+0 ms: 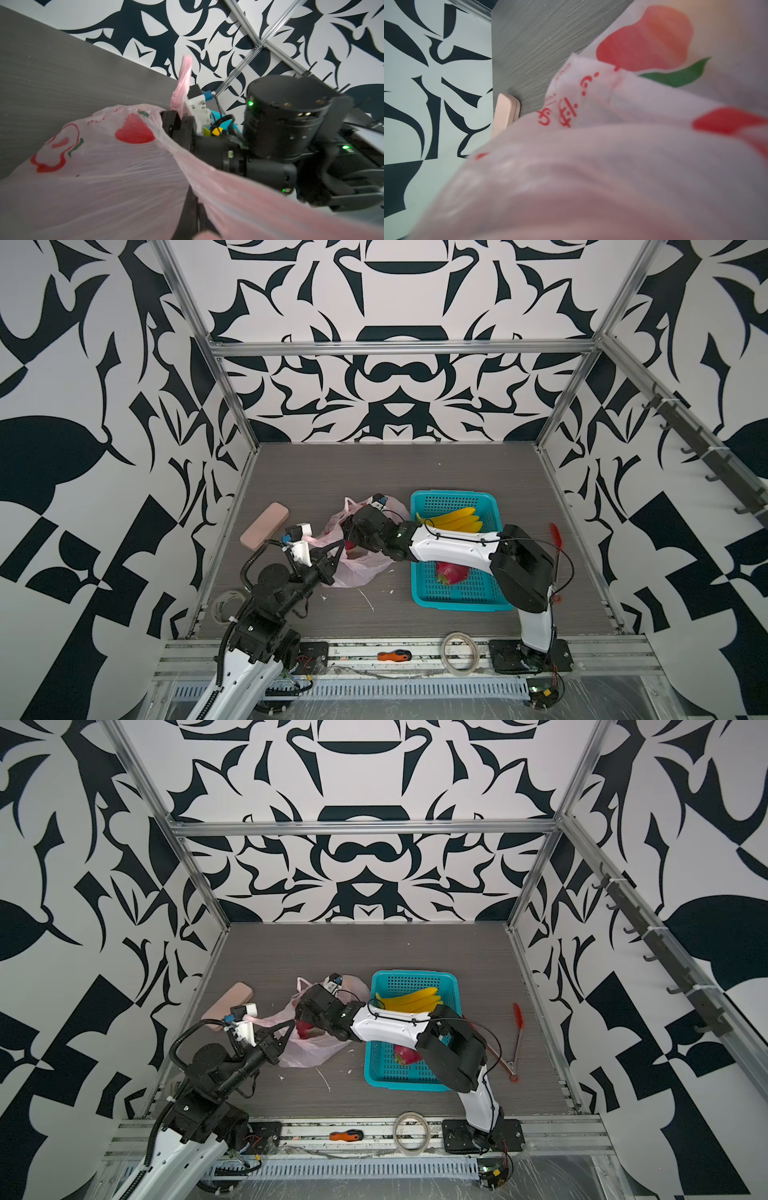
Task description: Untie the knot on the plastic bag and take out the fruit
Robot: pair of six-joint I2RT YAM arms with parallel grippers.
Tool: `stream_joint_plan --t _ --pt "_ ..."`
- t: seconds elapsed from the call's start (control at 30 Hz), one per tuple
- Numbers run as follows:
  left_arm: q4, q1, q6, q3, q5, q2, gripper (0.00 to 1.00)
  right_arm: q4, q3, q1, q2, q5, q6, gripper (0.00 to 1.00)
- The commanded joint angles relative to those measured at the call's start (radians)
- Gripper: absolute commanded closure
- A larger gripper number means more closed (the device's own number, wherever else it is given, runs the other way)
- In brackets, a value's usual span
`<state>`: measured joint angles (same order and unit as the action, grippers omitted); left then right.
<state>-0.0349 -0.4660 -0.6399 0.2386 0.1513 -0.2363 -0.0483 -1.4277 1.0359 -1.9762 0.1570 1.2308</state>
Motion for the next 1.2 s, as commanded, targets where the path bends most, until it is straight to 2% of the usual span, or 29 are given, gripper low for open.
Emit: stream_joint_plan --t 0.0,0.33,0.7,0.83,1.17 --pt "-0.021 -0.003 -0.007 -0.016 -0.025 0.021 1.0 -0.022 -0.047 0.007 -0.015 0.027 -0.001 0.23" --pt "-0.048 -0.003 -0.004 -0.03 -0.023 0.065 1.0 -0.041 -0.101 0.017 -0.065 0.067 -0.002 0.21" --pt "0.009 -0.003 -0.032 -0.057 -0.005 0.062 1.0 -0.052 -0.18 0.013 -0.137 -0.002 0.05 0.2" --pt "0.018 -0.003 -0.032 -0.068 -0.004 0.072 1.0 -0.041 -0.198 0.009 -0.16 -0.02 0.068 0.1" --pt "-0.054 -0.003 -0.037 -0.103 -0.02 0.158 1.0 -0.08 -0.251 0.012 -0.211 0.005 0.099 0.05"
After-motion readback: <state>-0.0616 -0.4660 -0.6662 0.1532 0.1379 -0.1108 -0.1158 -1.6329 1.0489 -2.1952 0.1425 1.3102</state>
